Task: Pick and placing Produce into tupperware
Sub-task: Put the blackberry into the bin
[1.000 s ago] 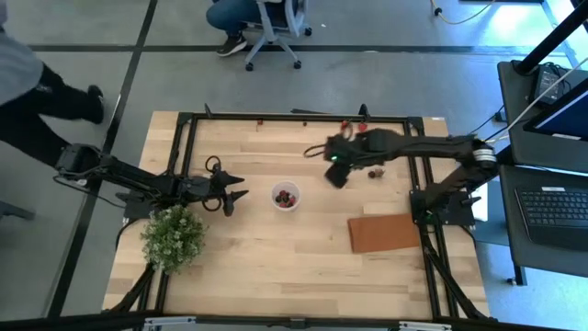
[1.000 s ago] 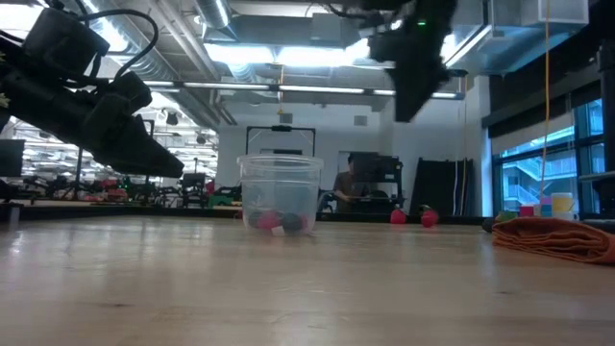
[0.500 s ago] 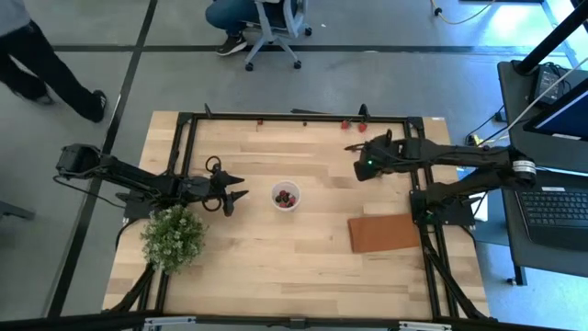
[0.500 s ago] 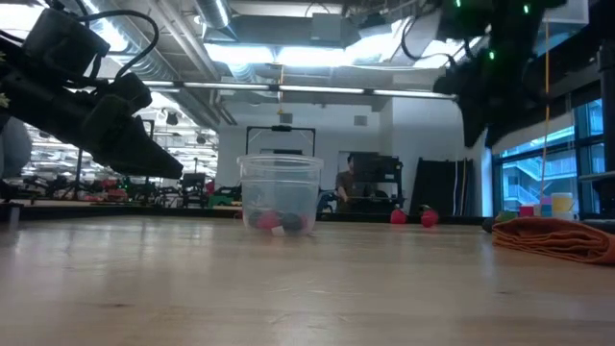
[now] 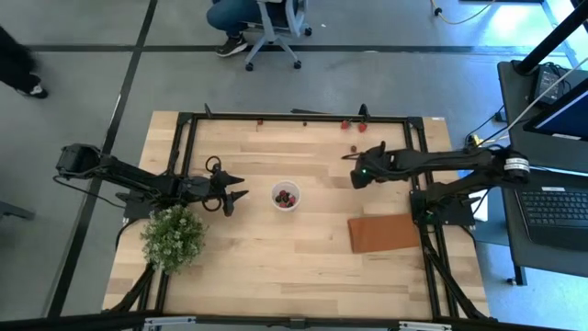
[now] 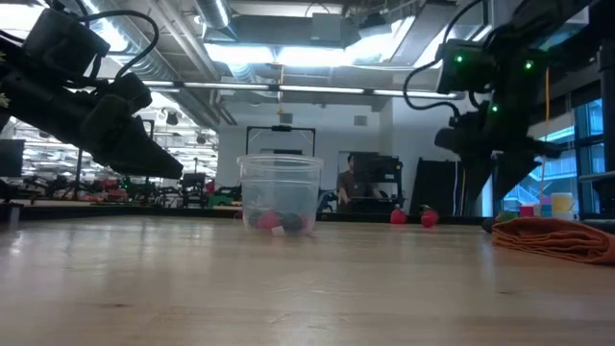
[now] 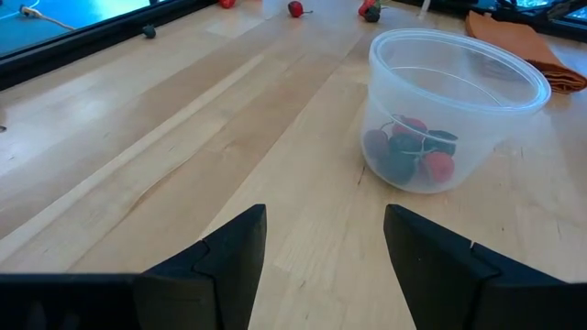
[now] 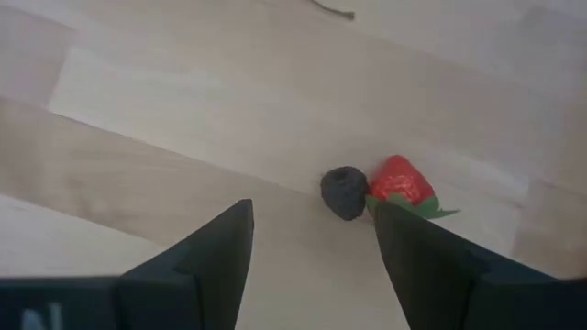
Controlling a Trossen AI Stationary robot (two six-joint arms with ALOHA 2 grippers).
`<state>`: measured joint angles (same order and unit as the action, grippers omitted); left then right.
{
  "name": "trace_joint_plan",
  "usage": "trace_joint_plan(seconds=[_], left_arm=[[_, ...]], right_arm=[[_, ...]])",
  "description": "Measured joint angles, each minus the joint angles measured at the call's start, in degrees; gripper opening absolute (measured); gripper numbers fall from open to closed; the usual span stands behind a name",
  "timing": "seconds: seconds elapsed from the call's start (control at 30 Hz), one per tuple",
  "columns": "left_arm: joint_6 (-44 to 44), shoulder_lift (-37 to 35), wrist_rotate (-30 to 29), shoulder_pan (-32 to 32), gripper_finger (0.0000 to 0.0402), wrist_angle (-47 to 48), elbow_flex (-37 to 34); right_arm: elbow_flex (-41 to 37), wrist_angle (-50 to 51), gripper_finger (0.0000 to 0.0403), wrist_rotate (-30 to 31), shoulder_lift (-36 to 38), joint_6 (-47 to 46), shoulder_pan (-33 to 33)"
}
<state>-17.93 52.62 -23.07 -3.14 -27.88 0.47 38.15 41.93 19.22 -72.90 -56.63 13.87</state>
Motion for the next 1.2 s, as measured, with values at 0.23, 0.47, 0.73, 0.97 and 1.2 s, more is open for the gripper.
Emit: trace_joint_plan(seconds=[0.23,0.47,0.73,0.97,1.2], left_arm=[[0.0,0.0,0.0,0.0,0.0215,0.0,0.0],[-0.1,0.0,0.0,0.0,0.0215,0.0,0.0],[-0.1,0.0,0.0,0.0,0.0215,0.0,0.0],[0.0,0.0,0.0,0.0,0.0215,0.0,0.0],[0.0,0.0,0.0,0.0,0.0215,0.0,0.0]], right_arm=[[0.0,-0.9,0.0231,0.1,-4.6,1.5,0.0],[0.0,-3.6,0.0231,0.6,-10.6,3.1,0.0],[0.1,-5.0,0.0228,2.1,-15.0,5.1,-0.1],[0.1,-6.2,0.0188,1.8,-15.5,6.3,-0.1],[0.1,-7.4,0.0132,0.1,-15.6,6.9,0.1]])
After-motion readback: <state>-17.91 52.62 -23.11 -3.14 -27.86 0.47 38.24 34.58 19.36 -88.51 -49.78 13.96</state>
